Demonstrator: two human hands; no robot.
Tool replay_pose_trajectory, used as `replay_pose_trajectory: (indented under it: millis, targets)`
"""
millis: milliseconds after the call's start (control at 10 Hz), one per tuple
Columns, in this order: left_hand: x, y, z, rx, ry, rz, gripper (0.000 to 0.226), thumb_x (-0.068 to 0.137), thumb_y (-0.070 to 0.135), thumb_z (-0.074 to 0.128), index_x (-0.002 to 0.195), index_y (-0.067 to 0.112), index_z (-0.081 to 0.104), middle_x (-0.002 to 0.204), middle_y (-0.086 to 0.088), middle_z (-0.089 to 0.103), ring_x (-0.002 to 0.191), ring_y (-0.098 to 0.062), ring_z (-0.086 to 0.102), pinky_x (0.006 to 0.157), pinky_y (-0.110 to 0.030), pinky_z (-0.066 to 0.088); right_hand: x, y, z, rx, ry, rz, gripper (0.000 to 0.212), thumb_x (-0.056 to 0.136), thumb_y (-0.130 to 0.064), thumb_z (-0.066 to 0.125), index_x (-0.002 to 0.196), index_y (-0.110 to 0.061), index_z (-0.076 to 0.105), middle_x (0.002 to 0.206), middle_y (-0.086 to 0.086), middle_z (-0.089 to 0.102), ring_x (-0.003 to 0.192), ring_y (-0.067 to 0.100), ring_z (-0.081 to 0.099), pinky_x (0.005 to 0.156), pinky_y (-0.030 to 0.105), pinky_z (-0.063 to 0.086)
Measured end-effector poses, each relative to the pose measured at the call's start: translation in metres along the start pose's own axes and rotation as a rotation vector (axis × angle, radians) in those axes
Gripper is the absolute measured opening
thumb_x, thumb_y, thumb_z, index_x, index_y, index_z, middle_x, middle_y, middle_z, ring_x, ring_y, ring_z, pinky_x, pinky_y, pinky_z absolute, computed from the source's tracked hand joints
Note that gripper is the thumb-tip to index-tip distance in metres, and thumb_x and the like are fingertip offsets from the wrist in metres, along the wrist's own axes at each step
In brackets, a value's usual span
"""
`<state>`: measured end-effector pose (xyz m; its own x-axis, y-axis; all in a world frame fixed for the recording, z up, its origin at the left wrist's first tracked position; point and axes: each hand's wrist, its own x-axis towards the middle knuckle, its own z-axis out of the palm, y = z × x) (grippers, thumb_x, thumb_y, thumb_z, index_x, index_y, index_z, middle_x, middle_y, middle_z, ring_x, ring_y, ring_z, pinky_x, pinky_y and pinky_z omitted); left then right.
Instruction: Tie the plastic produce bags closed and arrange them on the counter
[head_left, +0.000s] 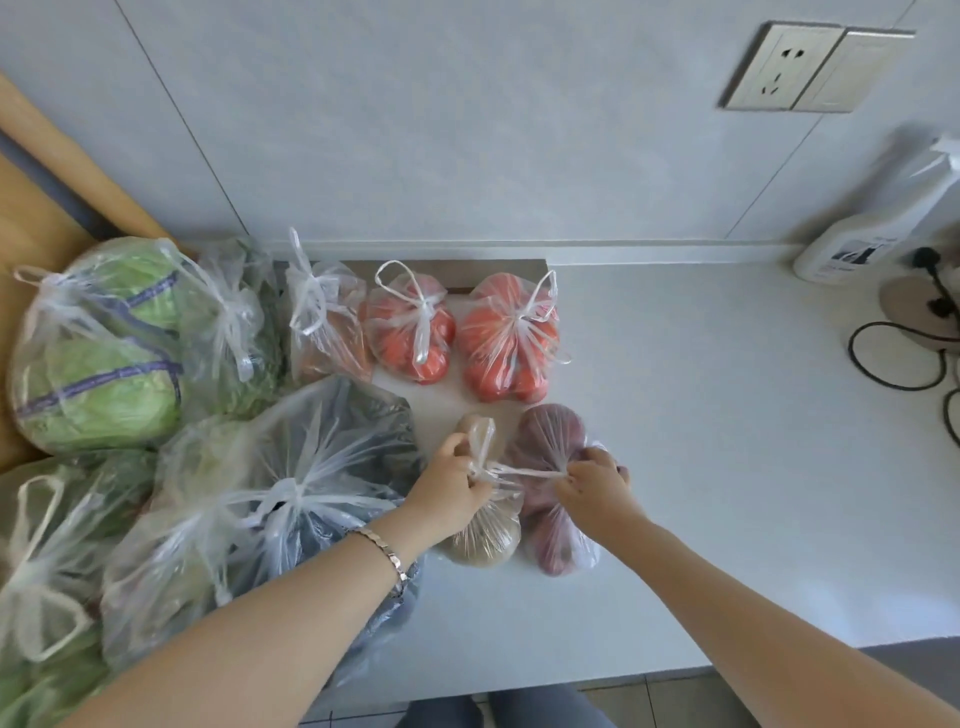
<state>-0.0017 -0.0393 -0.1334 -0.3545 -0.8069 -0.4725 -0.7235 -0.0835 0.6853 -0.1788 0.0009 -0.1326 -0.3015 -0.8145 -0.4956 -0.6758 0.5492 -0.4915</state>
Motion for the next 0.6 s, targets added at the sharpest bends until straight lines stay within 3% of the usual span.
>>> replay_pose_trajectory:
  millis: [100, 200, 300, 400, 500, 600]
  targets:
    - [0.000, 0.001, 0.004, 0.076, 0.020, -0.043, 0.043, 0.093, 0.018, 0.048, 0.129, -0.007, 0.048, 0.149, -0.008, 0.025, 0.119, -0.024, 0.050, 0.101, -0.027, 0.036, -0.003, -0.008, -0.001, -0.092, -0.016, -0.075, 0.022, 0.080, -0.014, 0.044, 0.059, -0.009, 0.049, 0.063, -0.008, 0.028, 0.093, 0.011, 0.037, 0.085, 0.026, 0.019]
    - [-0.004, 0.007, 0.002, 0.198, -0.048, -0.097, 0.049, 0.095, 0.017, 0.042, 0.137, -0.007, 0.032, 0.142, -0.018, 0.036, 0.107, -0.028, 0.058, 0.086, -0.028, 0.045, -0.003, -0.018, -0.011, -0.167, -0.137, -0.143, 0.034, 0.046, -0.012, 0.062, 0.041, -0.016, 0.029, 0.049, -0.002, 0.017, 0.060, 0.017, 0.052, 0.053, 0.025, 0.034]
    - [-0.011, 0.026, -0.015, 0.460, -0.304, -0.174, 0.047, 0.098, 0.015, 0.035, 0.137, -0.007, 0.022, 0.122, -0.020, 0.056, 0.089, -0.025, 0.062, 0.060, -0.023, 0.040, -0.001, -0.027, -0.029, -0.341, -0.058, -0.108, 0.023, 0.089, -0.035, 0.044, 0.084, -0.014, 0.052, 0.084, 0.009, 0.061, 0.076, 0.024, 0.055, 0.069, 0.029, 0.045]
    - [-0.012, 0.051, -0.040, 0.638, -0.436, -0.154, 0.032, 0.097, 0.013, 0.034, 0.105, -0.012, 0.051, 0.091, -0.030, 0.054, 0.076, -0.035, 0.057, 0.052, -0.031, 0.035, 0.009, -0.045, -0.051, -0.500, -0.015, -0.155, 0.035, 0.092, -0.036, 0.038, 0.114, -0.012, 0.052, 0.112, 0.007, 0.062, 0.099, 0.026, 0.060, 0.075, 0.028, 0.042]
    - [0.004, 0.081, -0.077, 0.699, -0.313, -0.112, 0.036, 0.096, 0.014, 0.037, 0.113, -0.012, 0.055, 0.087, -0.022, 0.055, 0.064, -0.024, 0.046, 0.059, -0.026, 0.038, 0.016, -0.079, -0.083, -0.522, 0.004, -0.298, 0.035, 0.090, -0.032, 0.044, 0.110, -0.009, 0.059, 0.111, 0.006, 0.063, 0.099, 0.023, 0.060, 0.077, 0.028, 0.045]
    - [0.017, 0.116, -0.121, 0.605, -0.054, -0.089, 0.019, 0.090, 0.020, 0.048, 0.099, 0.012, 0.062, 0.090, -0.006, 0.059, 0.079, -0.023, 0.057, 0.074, -0.030, 0.051, 0.010, -0.119, -0.128, -0.503, -0.018, -0.353, 0.035, 0.089, -0.028, 0.046, 0.106, -0.003, 0.063, 0.108, 0.010, 0.066, 0.090, 0.022, 0.059, 0.076, 0.028, 0.047]
